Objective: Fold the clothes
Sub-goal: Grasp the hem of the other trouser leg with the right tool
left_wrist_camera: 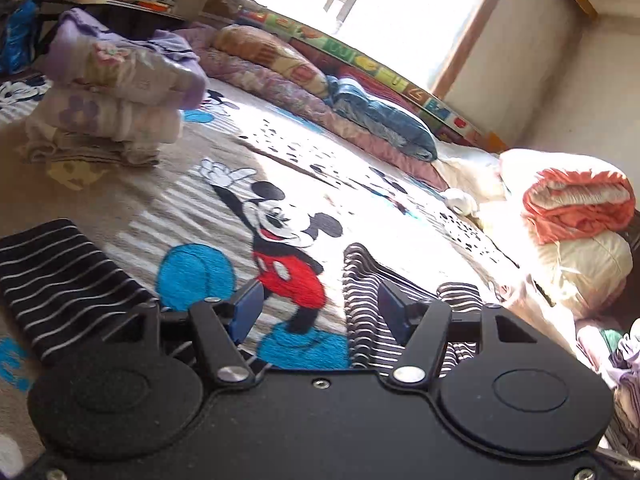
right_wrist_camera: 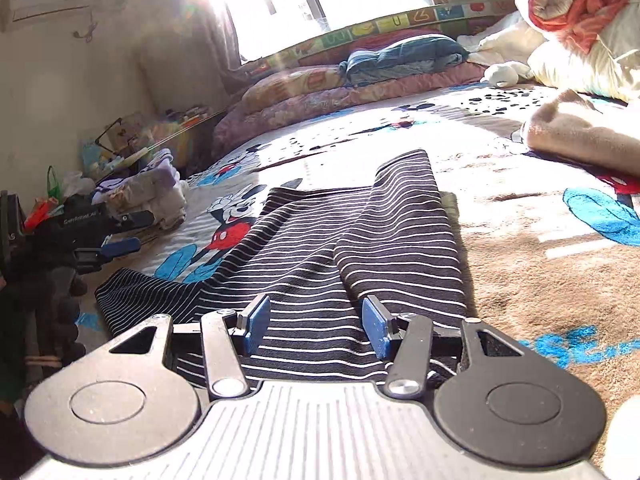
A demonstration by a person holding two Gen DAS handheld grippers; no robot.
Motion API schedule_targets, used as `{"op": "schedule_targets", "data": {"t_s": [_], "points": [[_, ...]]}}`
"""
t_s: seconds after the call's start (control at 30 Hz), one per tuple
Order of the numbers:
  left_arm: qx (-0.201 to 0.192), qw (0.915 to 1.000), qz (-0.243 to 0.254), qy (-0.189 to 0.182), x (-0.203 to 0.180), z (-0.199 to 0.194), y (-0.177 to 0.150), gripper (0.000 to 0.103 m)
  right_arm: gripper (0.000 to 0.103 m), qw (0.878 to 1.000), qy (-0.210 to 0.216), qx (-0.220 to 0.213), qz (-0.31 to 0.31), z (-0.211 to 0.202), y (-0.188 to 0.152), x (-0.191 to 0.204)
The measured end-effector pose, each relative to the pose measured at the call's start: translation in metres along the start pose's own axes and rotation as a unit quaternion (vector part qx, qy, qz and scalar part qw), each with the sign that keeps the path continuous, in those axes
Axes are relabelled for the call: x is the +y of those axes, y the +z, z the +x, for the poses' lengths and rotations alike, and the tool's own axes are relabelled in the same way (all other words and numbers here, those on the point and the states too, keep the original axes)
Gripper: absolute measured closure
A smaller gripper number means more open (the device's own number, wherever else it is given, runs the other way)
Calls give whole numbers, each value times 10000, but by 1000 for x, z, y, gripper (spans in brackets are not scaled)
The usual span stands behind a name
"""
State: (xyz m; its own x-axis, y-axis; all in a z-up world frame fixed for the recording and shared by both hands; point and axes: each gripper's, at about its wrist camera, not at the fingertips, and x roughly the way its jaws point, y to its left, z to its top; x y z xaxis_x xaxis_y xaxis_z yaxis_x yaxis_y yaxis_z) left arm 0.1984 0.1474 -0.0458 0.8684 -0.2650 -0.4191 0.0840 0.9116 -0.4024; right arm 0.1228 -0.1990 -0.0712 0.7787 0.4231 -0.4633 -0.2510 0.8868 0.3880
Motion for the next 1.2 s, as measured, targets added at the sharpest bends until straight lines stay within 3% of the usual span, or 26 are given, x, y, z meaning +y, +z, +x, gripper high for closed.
{"op": "schedule_targets", "data": {"t_s": [0.07,0.1,0.17,0.33,0.67,0.93,1.13,1.2], "points": [[234,9988,365,-246,-34,11,-12,30,50,9992,-138,42,379,5,11,-27],[485,9972,420,-373,-46,17,-17,28,44,9985,-245,88,476,10,16,-37],[861,9934,606,-461,-66,30,-27,28,35,9975,-310,140,626,19,25,-53],[1413,9802,1286,-519,-98,52,-53,27,34,9974,-371,290,551,58,53,-74],[1790,9742,1307,-433,-90,76,-75,27,37,9969,-476,621,84,147,113,-101],[1802,9746,1231,-512,-87,80,-75,25,42,9963,-518,687,-45,204,146,-112],[1823,9762,1005,-608,-80,82,-72,25,62,9955,-558,762,-92,229,152,-113],[1815,9764,996,-619,-79,82,-71,25,82,9961,-555,685,-101,229,152,-112]]}}
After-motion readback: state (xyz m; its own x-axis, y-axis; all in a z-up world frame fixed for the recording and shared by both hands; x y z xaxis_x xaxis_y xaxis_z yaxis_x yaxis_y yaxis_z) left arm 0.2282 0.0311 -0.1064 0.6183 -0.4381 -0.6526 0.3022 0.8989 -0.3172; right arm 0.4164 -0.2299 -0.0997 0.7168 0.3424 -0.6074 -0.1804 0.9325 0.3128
